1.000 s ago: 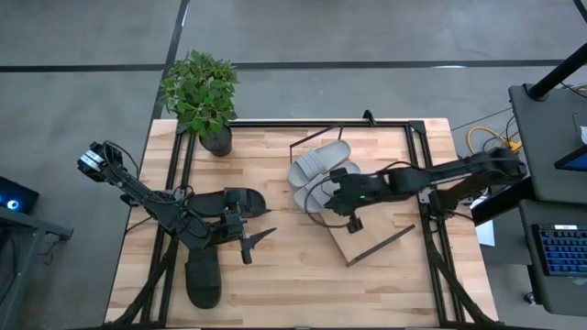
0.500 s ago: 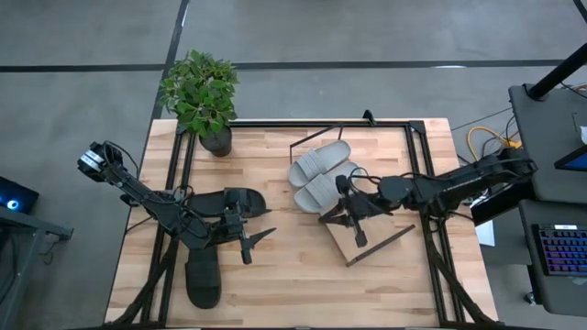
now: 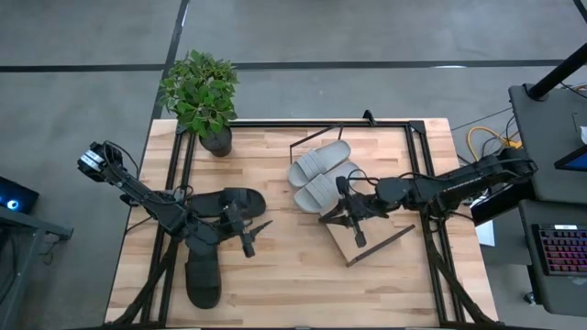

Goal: Pick and place slides into the shelf
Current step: Put the top black slide on the shelf

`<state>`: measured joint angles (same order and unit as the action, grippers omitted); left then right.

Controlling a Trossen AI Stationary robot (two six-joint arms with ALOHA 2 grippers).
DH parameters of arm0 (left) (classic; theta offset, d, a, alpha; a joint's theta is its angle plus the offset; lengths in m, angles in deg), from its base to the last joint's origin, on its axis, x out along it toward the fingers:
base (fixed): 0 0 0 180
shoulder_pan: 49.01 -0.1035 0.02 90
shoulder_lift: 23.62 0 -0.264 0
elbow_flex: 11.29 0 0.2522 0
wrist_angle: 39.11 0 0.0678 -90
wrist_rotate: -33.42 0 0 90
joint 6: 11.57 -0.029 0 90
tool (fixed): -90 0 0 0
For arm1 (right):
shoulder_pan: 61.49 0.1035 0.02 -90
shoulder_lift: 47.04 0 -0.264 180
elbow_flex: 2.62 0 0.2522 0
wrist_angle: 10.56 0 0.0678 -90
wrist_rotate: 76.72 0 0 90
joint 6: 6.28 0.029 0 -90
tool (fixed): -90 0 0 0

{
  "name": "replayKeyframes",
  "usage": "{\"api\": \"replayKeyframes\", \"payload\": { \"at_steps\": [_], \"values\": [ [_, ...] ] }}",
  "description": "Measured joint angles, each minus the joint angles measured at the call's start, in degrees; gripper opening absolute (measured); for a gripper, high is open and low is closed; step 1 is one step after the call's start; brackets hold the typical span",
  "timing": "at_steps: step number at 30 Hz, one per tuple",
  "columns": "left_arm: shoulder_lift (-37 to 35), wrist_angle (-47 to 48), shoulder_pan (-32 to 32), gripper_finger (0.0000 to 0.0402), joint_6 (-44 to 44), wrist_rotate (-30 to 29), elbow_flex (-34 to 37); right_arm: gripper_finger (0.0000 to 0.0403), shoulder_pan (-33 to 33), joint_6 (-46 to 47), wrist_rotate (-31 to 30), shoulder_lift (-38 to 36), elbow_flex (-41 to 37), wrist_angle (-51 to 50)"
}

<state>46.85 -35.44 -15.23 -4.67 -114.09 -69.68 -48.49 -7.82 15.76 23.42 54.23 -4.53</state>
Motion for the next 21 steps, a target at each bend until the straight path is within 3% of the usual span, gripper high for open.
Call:
{"api": "replayKeyframes", "payload": {
  "at_steps": [4, 6, 14, 21],
  "values": [
    [-1.6, 10.8, -0.3, 0.0211, 15.0, -7.8, 0.0, 0.0008, 0.0, -0.1, 0.0, 0.0, 0.1, -0.2],
    [-3.2, 17.3, -0.8, 0.0211, 24.0, -8.7, 0.0, 0.0008, 0.0, -0.3, -0.1, 0.0, 0.2, -0.3],
    [-7.0, 46.5, -0.9, 0.0211, 62.3, -2.1, 0.0, 0.0008, 0.0, -0.7, -0.1, -0.3, 0.2, -0.3],
    [-6.0, 59.1, -1.0, 0.0211, 79.8, 0.0, 0.0, 0.0008, 0.0, -1.5, -0.2, -0.3, 0.2, -0.3]
  ]
}}
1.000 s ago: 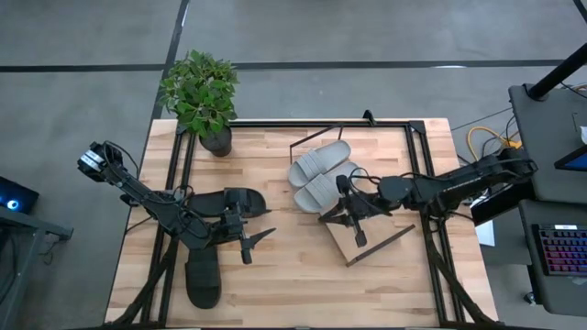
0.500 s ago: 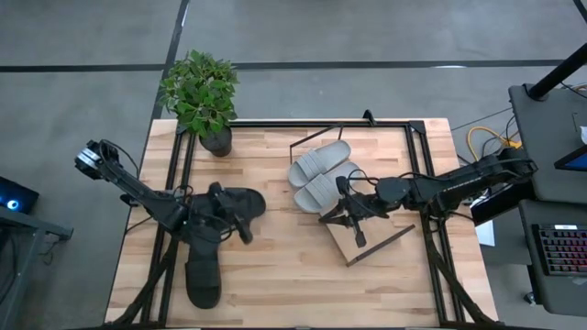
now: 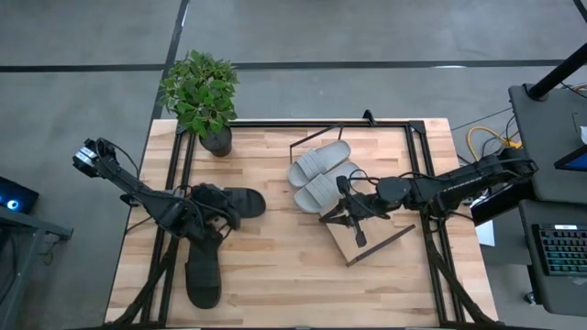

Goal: Pick and place slides into the shelf
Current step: Put the top black slide on the shelf

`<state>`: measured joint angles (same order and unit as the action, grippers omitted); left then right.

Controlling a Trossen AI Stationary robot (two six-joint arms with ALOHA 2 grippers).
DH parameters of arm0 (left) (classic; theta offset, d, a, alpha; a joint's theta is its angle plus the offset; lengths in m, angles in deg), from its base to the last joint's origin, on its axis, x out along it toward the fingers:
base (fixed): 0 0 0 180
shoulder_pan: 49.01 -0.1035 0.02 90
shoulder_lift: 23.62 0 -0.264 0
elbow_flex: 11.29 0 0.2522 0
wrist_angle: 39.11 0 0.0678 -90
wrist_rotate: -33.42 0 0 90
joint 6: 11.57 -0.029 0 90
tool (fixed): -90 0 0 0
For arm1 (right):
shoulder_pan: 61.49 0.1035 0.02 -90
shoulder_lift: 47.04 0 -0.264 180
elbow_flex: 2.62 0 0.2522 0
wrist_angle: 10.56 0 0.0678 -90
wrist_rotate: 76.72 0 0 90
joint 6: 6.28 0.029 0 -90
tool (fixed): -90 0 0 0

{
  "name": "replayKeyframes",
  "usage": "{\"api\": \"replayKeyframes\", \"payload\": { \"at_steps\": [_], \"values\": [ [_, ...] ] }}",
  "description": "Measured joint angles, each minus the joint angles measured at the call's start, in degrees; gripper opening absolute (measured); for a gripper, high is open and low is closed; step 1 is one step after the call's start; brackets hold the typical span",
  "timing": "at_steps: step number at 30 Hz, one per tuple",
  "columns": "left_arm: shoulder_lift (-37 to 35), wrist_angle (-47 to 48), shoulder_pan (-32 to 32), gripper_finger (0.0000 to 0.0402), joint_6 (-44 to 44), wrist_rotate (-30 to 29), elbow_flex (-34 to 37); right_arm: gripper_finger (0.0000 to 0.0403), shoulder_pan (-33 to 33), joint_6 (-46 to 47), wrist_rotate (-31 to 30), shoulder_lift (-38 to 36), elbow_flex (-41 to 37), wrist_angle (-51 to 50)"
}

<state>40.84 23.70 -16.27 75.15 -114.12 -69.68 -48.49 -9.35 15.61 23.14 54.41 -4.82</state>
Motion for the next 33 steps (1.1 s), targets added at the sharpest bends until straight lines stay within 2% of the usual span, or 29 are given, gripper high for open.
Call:
{"api": "replayKeyframes", "payload": {
  "at_steps": [10, 17, 26, 33],
  "values": [
    [2.8, 10.5, -0.1, 0.021, 12.9, 14.1, 0.0, 0.0008, 0.0, 0.0, 0.0, 0.0, 0.0, -0.2],
    [4.7, 21.1, -0.2, 0.021, 25.2, 18.1, 0.0, 0.0008, 0.0, -0.2, 0.0, 0.0, -0.1, -0.5],
    [5.9, 18.2, -0.2, 0.021, 25.4, 20.2, 1.9, 0.0009, 0.0, -1.5, 0.0, 0.0, -0.1, -0.7],
    [3.4, 10.3, -0.2, 0.021, 22.3, 20.2, 6.1, 0.0009, 0.0, -1.9, -0.1, 0.0, -0.2, -0.7]
  ]
}}
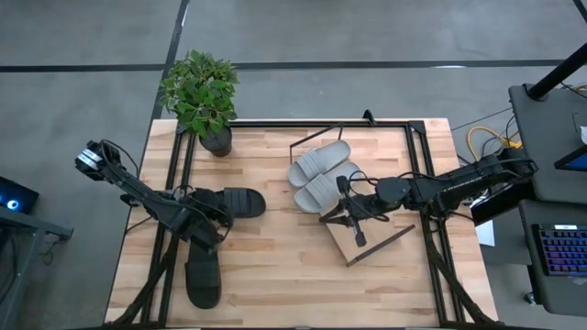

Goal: Pick and place slides into the shelf
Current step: Put the top black slide on the shelf

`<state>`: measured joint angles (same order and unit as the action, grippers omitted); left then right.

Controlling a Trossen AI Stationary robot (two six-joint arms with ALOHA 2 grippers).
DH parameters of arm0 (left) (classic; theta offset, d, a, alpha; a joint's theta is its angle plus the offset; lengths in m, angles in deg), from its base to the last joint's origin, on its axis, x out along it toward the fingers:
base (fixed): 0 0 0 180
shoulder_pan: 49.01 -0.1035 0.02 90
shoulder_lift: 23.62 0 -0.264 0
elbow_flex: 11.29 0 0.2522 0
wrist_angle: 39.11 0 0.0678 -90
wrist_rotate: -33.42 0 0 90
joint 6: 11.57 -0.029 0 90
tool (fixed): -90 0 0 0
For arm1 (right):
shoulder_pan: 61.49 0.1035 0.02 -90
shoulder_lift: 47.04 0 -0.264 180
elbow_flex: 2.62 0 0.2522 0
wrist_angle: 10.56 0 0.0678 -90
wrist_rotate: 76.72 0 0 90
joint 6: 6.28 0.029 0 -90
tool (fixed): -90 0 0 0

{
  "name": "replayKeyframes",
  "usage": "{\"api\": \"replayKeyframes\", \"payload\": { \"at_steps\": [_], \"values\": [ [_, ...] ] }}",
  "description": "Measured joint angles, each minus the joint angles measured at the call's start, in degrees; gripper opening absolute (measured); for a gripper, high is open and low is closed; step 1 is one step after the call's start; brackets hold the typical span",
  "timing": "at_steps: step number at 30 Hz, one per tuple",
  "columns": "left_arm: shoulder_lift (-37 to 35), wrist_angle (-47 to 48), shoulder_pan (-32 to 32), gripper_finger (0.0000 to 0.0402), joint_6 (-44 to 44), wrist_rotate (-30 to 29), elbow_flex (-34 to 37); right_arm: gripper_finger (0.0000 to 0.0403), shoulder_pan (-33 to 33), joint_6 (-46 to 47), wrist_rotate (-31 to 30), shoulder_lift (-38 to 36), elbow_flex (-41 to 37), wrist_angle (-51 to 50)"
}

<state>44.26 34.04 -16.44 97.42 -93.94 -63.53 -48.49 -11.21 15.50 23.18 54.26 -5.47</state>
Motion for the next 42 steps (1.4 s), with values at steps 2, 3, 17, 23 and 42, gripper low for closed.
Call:
{"api": "replayKeyframes", "payload": {
  "at_steps": [2, 3, 17, 23, 42],
  "values": [
    [-0.9, -3.8, 0.0, 0.021, -2.1, -0.1, 1.4, 0.0009, 0.0, -0.5, -0.8, 0.0, 0.0, 0.0],
    [-1.5, -5.5, 0.0, 0.021, -3.2, -0.1, 2.3, 0.0009, 0.0, -0.9, -0.9, 0.0, 0.0, 0.0],
    [-7.1, -17.3, 0.0, 0.021, -6.1, -2.8, 11.2, 0.0009, 0.0, -2.7, -0.9, 0.0, 0.0, 0.2],
    [-9.3, -20.5, 0.0, 0.021, -9.5, -5.2, 12.6, 0.0009, 0.0, -3.0, -0.9, 0.1, 0.4, 0.3],
    [-9.7, -37.6, -3.8, 0.021, -19.5, -7.9, 19.3, 0.0009, 0.0, -3.1, -0.9, 0.1, 0.5, 0.2]
  ]
}}
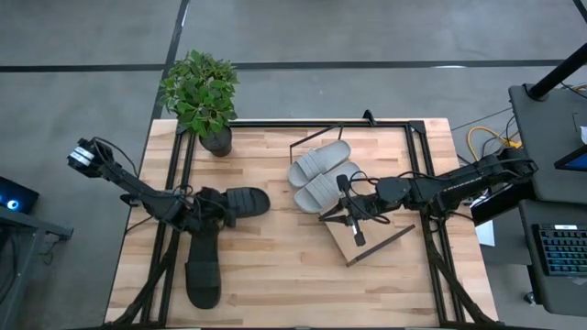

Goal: Pick and place slides into the shelf
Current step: Put the top black slide on the shelf

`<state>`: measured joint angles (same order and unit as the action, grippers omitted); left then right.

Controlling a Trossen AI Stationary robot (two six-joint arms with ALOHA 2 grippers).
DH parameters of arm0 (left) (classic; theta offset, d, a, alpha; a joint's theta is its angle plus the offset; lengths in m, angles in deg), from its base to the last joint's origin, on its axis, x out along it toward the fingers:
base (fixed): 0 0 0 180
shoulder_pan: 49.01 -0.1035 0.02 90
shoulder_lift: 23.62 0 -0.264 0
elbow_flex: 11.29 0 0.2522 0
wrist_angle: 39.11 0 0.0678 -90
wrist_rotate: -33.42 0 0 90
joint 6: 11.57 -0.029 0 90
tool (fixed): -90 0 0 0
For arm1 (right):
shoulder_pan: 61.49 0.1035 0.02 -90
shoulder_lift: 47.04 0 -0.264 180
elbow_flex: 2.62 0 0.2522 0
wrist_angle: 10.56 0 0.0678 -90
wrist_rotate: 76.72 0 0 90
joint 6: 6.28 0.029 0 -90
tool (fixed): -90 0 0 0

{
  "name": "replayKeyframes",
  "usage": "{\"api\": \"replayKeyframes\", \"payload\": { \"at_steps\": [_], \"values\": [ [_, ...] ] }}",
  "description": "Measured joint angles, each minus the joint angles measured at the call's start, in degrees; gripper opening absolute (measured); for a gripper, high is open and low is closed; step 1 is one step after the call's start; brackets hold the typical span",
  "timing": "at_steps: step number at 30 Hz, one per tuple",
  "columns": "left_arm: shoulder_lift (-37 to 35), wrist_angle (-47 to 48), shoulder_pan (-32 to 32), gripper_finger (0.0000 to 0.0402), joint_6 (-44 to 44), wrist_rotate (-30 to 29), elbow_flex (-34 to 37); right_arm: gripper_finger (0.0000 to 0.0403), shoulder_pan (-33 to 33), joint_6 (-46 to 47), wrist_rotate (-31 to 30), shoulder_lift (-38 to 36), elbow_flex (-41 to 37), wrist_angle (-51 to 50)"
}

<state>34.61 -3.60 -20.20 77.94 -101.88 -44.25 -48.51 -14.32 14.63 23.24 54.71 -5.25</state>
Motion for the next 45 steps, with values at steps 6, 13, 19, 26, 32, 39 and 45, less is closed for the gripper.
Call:
{"api": "replayKeyframes", "payload": {
  "at_steps": [6, 13, 19, 26, 32, 39, 45],
  "values": [
    [-0.6, -0.3, -0.5, 0.0209, -2.0, -0.9, 0.4, 0.0009, 0.0, -0.1, 0.0, 0.0, 0.0, 0.0],
    [0.1, -0.7, -0.7, 0.0146, -3.0, -0.7, 0.4, 0.0009, 0.0, -0.1, 0.0, 0.0, 0.0, 0.0],
    [3.6, -6.3, -0.8, 0.0035, -4.5, -2.8, 1.1, 0.0009, 0.0, 0.1, 0.0, 0.0, 0.0, -0.3],
    [1.8, -7.6, -1.2, 0.0005, -8.8, -2.7, 1.1, 0.0009, 0.0, 0.4, 0.0, 0.0, 0.0, -0.4],
    [-2.6, -18.3, -1.2, 0.0002, -24.6, -2.8, 1.3, 0.0009, 0.0, 0.5, -0.1, 0.0, 0.0, -0.5],
    [-6.5, -33.1, -1.2, 0.0001, -42.4, -3.2, 1.3, 0.0009, 0.0, 4.1, -7.5, -1.4, 0.0, -2.3],
    [-9.8, -47.9, -1.2, 0.0001, -59.8, -3.6, 1.3, 0.0009, 0.0, 12.0, -9.5, -2.8, 0.0, -3.8]
  ]
}}
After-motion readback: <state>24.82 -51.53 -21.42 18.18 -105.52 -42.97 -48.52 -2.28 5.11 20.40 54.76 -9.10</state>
